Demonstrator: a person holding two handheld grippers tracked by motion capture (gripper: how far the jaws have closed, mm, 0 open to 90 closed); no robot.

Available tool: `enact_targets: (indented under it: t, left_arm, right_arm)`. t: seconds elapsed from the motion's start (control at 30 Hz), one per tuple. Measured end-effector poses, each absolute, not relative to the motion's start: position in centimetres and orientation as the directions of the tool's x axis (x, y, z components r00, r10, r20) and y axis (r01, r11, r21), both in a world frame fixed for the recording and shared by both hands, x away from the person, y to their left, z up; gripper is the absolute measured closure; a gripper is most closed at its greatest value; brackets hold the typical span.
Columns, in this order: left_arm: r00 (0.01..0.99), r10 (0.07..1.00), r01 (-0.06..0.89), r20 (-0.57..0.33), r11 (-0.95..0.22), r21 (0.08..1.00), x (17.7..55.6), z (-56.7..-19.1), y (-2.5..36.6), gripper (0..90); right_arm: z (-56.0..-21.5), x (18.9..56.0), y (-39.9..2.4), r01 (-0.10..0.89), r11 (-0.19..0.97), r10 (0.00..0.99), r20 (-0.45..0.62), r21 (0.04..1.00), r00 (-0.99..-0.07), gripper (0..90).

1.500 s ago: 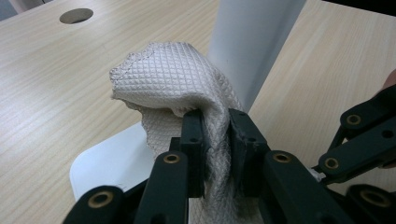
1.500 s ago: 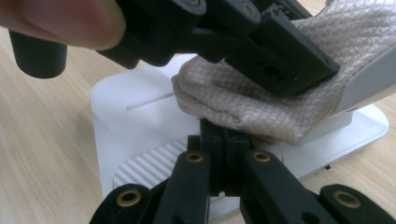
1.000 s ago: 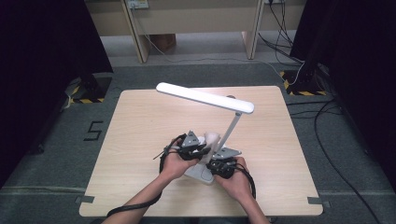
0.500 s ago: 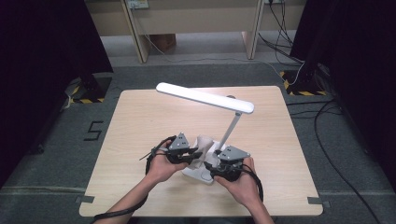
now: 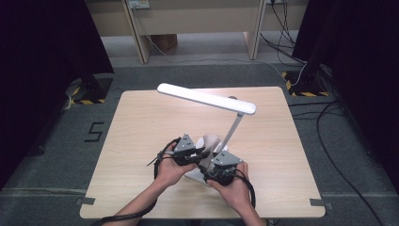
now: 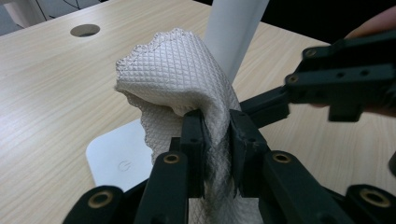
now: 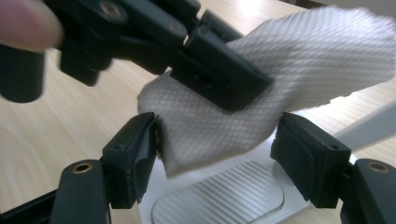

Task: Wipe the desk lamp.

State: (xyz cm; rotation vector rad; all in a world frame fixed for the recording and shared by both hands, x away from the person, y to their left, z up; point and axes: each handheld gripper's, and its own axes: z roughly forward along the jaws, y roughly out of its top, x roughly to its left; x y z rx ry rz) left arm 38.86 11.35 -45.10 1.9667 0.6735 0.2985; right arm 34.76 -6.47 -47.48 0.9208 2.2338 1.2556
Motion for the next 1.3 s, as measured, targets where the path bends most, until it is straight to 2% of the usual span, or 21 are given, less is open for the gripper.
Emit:
enact_targets:
  t: [0.33,0.57,0.9,1.13,1.3]
  left_arm:
    - [0.795,0.593,0.36,-0.129,-0.289,0.887,38.8,-45.2,10.5,76.8]
    - [0.768,0.625,0.367,-0.139,-0.252,0.896,39.2,-45.3,10.7,76.7]
    - [0.748,0.649,0.372,-0.139,-0.236,0.898,39.8,-45.6,10.6,76.7]
    - [0.754,0.639,0.358,-0.156,-0.2,0.912,39.0,-45.4,10.0,76.8]
    - [0.755,0.635,0.357,-0.162,-0.19,0.915,38.8,-45.3,9.9,76.7]
  right_arm:
    - [-48.1,34.7,-6.7,0.346,0.346,0.758,-0.043,0.872,-0.651,39.4]
    - [-47.5,33.9,-6.6,0.318,0.374,0.778,-0.108,0.871,-0.619,36.5]
    - [-46.9,33.6,-6.5,0.271,0.393,0.785,-0.168,0.879,-0.596,37.8]
    - [-47.6,33.8,-6.7,0.279,0.364,0.799,-0.145,0.889,-0.583,46.0]
    - [-47.4,33.8,-7.1,0.273,0.368,0.804,-0.156,0.889,-0.574,60.1]
